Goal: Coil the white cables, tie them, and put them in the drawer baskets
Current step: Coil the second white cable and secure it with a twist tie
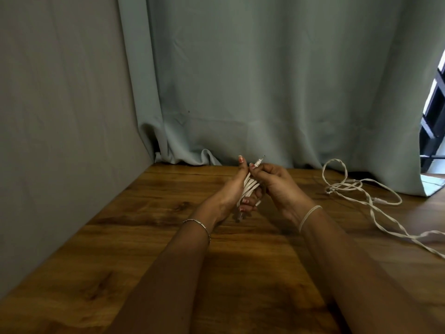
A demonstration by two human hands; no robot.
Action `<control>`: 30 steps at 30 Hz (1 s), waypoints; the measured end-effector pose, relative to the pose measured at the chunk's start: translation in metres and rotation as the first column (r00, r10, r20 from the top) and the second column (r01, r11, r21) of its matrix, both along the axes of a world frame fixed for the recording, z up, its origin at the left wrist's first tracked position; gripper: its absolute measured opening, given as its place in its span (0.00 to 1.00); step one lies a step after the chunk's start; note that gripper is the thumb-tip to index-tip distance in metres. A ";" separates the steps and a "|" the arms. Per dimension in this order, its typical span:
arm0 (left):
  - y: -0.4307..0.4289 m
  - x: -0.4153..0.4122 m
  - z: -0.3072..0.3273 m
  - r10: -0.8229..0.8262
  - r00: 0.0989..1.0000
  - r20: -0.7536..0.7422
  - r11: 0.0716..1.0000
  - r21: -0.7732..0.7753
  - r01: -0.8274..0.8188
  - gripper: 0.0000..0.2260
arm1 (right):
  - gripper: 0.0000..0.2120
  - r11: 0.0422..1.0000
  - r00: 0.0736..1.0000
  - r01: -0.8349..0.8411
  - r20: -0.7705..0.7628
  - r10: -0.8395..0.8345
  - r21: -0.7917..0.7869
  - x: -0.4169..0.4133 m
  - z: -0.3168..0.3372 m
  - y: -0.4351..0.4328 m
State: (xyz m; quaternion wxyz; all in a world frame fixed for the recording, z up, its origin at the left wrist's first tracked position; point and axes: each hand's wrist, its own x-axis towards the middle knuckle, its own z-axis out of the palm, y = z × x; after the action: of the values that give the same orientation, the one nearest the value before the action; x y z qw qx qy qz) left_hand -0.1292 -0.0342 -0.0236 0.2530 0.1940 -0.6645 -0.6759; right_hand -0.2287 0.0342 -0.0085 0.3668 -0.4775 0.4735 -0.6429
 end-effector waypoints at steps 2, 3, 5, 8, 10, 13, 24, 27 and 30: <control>0.000 0.004 -0.001 0.010 1.000 -0.010 1.000 -0.026 -0.010 0.34 | 0.08 1.000 0.999 0.005 0.036 -0.006 0.014 0.003 0.000 -0.002; -0.001 0.007 -0.001 0.010 1.000 -0.021 0.999 -0.048 -0.011 0.31 | 0.07 1.000 0.998 0.011 0.066 -0.012 0.024 0.004 -0.001 -0.004; -0.001 0.011 -0.002 0.012 0.999 -0.051 0.997 -0.075 -0.016 0.26 | 0.03 0.999 0.992 0.034 0.123 -0.039 0.040 0.006 -0.002 -0.007; 0.000 0.014 -0.002 0.045 0.996 -0.076 0.996 -0.074 -0.050 0.25 | 0.15 0.995 0.984 0.091 0.151 -0.095 0.034 0.006 -0.004 -0.008; 0.000 0.014 -0.002 0.053 0.995 -0.081 0.997 -0.058 -0.058 0.24 | 0.18 0.997 0.988 0.078 0.130 -0.079 0.010 0.008 -0.006 -0.006; -0.004 0.016 -0.002 0.036 0.992 -0.117 0.999 -0.006 -0.037 0.22 | 0.14 0.996 0.993 0.072 0.096 -0.067 -0.054 0.010 -0.010 -0.004; -0.015 0.023 0.002 0.047 0.965 -0.258 0.963 0.269 0.025 0.25 | 0.16 0.993 0.992 -0.122 0.044 0.122 -0.006 0.002 -0.010 -0.011; -0.016 0.022 0.002 0.033 0.965 -0.262 0.963 0.268 0.040 0.27 | 0.17 0.988 0.987 -0.152 0.054 0.152 -0.011 0.001 -0.009 -0.010; -0.018 0.021 -0.001 0.023 0.969 -0.248 0.963 0.267 0.045 0.29 | 0.17 0.997 0.996 -0.082 -0.033 0.083 0.015 0.002 -0.010 -0.010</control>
State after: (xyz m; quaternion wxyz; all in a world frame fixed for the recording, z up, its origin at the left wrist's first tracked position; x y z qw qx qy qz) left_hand -0.1087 -0.0519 -0.0243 0.3015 0.1367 -0.5303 -0.7805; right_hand -0.2271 0.0246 -0.0188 0.3882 -0.5049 0.4637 -0.6160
